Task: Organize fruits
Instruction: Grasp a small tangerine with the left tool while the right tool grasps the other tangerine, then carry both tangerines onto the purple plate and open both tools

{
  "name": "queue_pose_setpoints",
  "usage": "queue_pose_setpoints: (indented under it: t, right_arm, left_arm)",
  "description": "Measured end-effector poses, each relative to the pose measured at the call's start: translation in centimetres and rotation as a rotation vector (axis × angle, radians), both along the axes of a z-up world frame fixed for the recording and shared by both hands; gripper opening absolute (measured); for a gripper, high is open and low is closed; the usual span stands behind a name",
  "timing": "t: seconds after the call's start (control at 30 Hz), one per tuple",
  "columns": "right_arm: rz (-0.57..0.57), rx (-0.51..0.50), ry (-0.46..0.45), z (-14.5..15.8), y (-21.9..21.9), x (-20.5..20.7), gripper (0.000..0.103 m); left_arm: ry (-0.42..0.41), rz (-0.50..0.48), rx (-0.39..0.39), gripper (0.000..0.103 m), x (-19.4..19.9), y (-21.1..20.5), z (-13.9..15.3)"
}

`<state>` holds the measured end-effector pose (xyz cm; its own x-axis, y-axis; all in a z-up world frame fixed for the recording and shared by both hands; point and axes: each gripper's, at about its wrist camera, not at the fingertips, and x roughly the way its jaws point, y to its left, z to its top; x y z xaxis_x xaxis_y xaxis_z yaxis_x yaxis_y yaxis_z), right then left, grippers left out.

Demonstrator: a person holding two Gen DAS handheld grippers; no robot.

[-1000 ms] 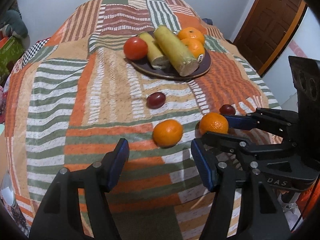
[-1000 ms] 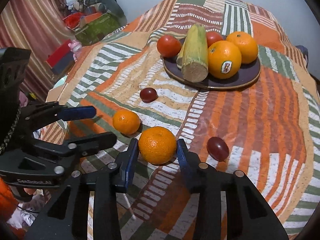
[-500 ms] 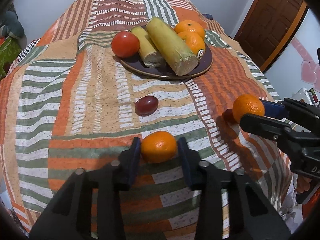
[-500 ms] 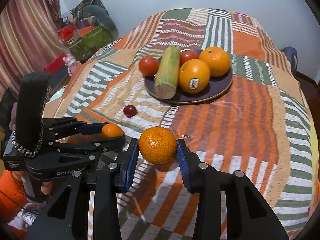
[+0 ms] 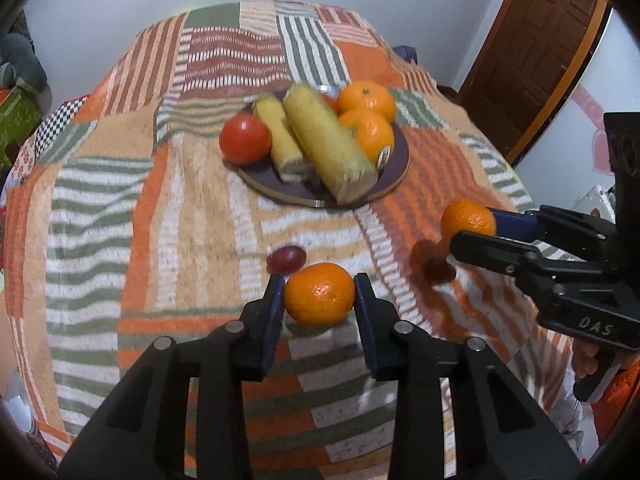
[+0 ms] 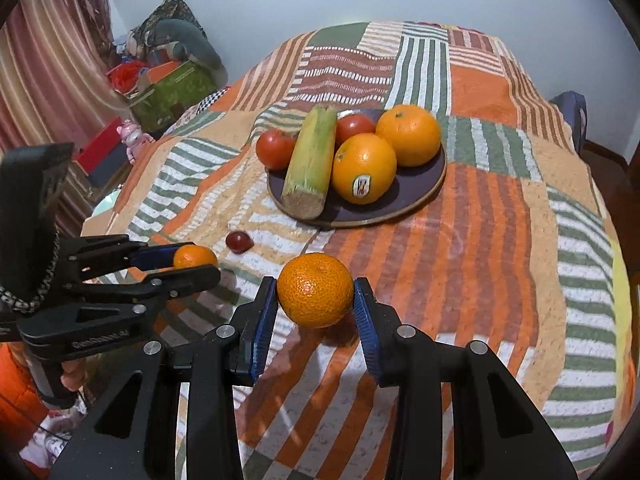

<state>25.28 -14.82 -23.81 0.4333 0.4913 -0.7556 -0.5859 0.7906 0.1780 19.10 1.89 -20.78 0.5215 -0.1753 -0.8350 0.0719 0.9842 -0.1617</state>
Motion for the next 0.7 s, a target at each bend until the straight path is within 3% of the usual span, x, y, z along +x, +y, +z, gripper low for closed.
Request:
queue_pose_setpoints:
  t: [0.47, 0.7]
  right_arm:
    - [-0.015, 0.021, -0.122, 4.2, 0.9, 4.7, 0.035]
    - [-0.019, 0.015, -0.16, 5.0, 1.9, 7.3, 0.035]
  left_arm:
    - [-0.143, 0.004, 0.03, 0.034, 5.6, 1.1, 5.3]
    - [-0.176, -0.008, 0.059, 0.034, 8.8, 1.2, 6.2]
